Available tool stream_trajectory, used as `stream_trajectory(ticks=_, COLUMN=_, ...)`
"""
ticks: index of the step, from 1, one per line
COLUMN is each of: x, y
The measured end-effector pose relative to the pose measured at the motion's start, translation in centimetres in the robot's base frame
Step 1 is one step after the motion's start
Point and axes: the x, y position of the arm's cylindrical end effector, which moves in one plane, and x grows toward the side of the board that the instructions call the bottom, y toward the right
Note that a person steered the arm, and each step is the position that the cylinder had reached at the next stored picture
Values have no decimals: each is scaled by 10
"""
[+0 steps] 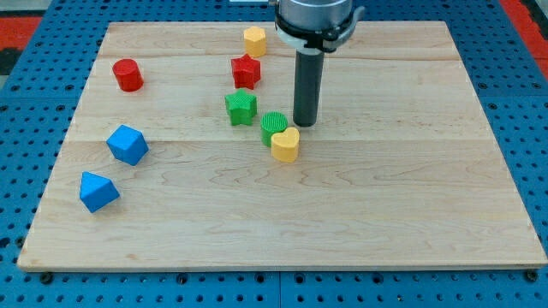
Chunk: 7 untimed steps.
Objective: Place the green circle vertically below the green star
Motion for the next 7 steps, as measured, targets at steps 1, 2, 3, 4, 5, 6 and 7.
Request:
stream_trajectory(ticks=1, x=15, y=-25)
stream_trajectory(ticks=2, x=18, y=-52)
stream_trajectory(ticks=3, x=20, y=-42)
stream_trajectory(ticks=4, x=52, y=-24)
stream_trajectory(ticks=5, x=52, y=-40)
stream_trajectory(ticks=6, x=44, y=-49)
stream_trajectory(ticks=7, x=44, y=-52)
